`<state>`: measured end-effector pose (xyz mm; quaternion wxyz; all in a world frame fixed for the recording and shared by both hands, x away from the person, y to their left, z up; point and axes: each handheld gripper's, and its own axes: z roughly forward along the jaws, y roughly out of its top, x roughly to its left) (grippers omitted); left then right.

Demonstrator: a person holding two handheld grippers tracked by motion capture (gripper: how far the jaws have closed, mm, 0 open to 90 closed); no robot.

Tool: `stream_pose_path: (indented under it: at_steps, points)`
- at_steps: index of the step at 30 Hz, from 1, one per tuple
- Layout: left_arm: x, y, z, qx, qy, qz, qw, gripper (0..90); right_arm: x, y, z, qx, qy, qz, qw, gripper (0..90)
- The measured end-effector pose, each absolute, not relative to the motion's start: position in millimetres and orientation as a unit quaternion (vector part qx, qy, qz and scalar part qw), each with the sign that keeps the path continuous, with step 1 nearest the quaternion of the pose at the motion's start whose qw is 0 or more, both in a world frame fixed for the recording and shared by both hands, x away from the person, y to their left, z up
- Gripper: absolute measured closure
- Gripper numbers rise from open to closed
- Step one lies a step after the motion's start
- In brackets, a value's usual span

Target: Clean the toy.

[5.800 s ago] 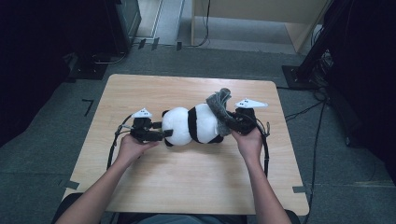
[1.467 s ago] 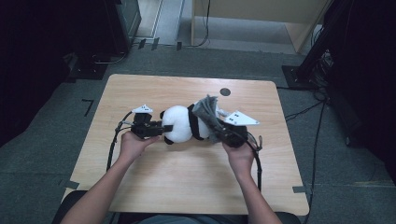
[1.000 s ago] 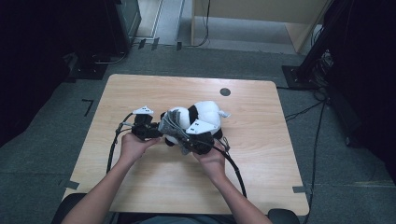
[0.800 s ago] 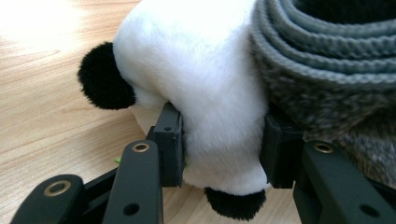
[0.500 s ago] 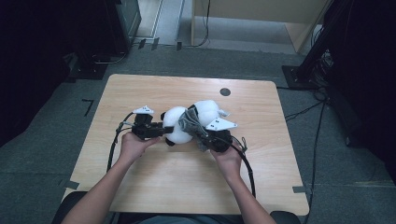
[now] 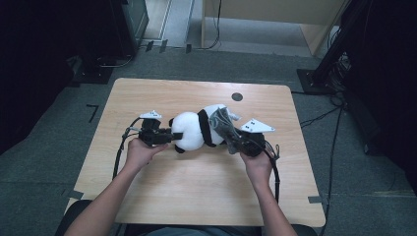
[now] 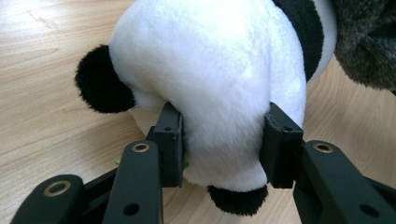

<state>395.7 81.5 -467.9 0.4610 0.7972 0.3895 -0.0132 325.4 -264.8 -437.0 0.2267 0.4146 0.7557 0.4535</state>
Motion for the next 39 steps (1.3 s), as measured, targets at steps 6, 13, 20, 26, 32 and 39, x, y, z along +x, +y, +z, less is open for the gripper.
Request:
stream_pose_path:
  at_steps: [6,13,20,26,32,39]
  points:
    - [396,82,-468,0.798,0.388,-0.011,0.461,57.3,334,-284,-445,0.447,0.744,0.446,0.217,74.8]
    - [395,83,-470,0.797,0.383,-0.008,0.467,56.5,339,-294,-450,0.473,0.738,0.432,0.214,74.8]
    - [395,83,-470,0.799,0.379,0.0,0.467,56.8,331,-295,-431,0.461,0.717,0.48,0.206,75.2]
    - [395,82,-469,0.798,0.381,-0.004,0.467,57.0,314,-255,-411,0.39,0.743,0.505,0.201,75.2]
    - [395,82,-468,0.799,0.381,-0.006,0.465,57.0,307,-198,-426,0.325,0.795,0.489,0.154,75.2]
    - [394,82,-468,0.799,0.382,-0.008,0.464,57.1,301,-153,-456,0.273,0.848,0.445,0.088,75.3]
